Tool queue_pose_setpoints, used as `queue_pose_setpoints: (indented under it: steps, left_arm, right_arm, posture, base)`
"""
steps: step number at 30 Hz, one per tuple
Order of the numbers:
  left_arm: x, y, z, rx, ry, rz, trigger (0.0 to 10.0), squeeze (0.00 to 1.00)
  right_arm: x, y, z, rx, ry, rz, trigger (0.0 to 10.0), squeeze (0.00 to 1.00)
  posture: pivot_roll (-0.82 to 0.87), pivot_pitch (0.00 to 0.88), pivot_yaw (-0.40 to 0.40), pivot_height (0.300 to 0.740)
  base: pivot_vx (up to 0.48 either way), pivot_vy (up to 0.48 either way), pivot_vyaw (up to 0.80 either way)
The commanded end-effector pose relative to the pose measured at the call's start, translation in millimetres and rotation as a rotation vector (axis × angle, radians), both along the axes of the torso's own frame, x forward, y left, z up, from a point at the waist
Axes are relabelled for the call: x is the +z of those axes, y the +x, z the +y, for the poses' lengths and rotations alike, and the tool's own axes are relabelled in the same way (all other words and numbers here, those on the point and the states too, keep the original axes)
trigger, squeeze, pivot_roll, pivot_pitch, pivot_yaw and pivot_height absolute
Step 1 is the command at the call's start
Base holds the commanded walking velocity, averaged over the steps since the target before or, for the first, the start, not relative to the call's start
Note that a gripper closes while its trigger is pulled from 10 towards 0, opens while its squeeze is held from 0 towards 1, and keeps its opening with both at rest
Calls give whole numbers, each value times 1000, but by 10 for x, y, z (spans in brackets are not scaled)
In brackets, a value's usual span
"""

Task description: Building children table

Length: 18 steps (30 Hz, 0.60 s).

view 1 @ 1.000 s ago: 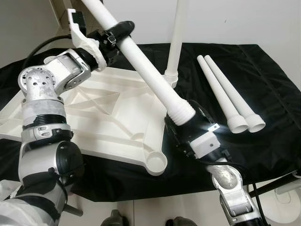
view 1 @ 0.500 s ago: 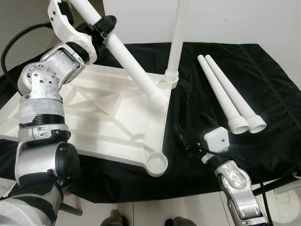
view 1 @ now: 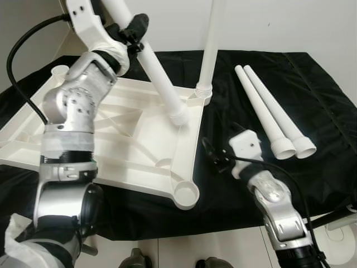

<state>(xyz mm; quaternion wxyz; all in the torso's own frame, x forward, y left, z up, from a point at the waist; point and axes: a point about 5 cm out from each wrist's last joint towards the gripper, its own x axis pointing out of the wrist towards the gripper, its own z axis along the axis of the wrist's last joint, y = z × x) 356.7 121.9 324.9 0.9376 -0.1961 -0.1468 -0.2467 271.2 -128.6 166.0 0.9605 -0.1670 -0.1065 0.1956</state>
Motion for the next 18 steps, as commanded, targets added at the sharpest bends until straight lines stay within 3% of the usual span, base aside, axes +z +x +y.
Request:
queue_pose_setpoints:
  steps: [1, 2, 3, 8, 13, 18]
  left_arm:
    - [47, -78, -148, 44, 61, -79, 10000, 0]
    - [47, -78, -148, 44, 61, -79, 10000, 0]
    - [52, -120, -281, 34, 78, -105, 10000, 0]
    - [87, -164, -420, 24, 89, -138, 10000, 0]
    - [133, -281, -778, -21, 87, -185, 10000, 0]
    - [154, -351, -918, -55, 77, -205, 10000, 0]
  right_arm:
    - [89, 68, 62, -18, 6, -5, 10000, 0]
    - [89, 68, 62, -18, 6, -5, 10000, 0]
    - [134, 114, 105, -14, -4, -1, 10000, 0]
    - [171, 155, 144, -8, -21, -7, 10000, 0]
    - [212, 258, 202, -25, -32, -7, 10000, 0]
    - [218, 302, 241, -25, -54, -8, 10000, 0]
  posture:
    - [-93, 15, 23, 740]
    - [-93, 15, 23, 740]
    - [-90, 10, 19, 740]
    - [-88, 7, 17, 740]
    - [-81, 2, 9, 740]
    - [-83, 0, 11, 740]
  base:
    - [0, 0, 0]
    - [0, 0, 0]
    - [0, 0, 0]
    - [0, 0, 0]
    - [0, 0, 0]
    - [0, 0, 0]
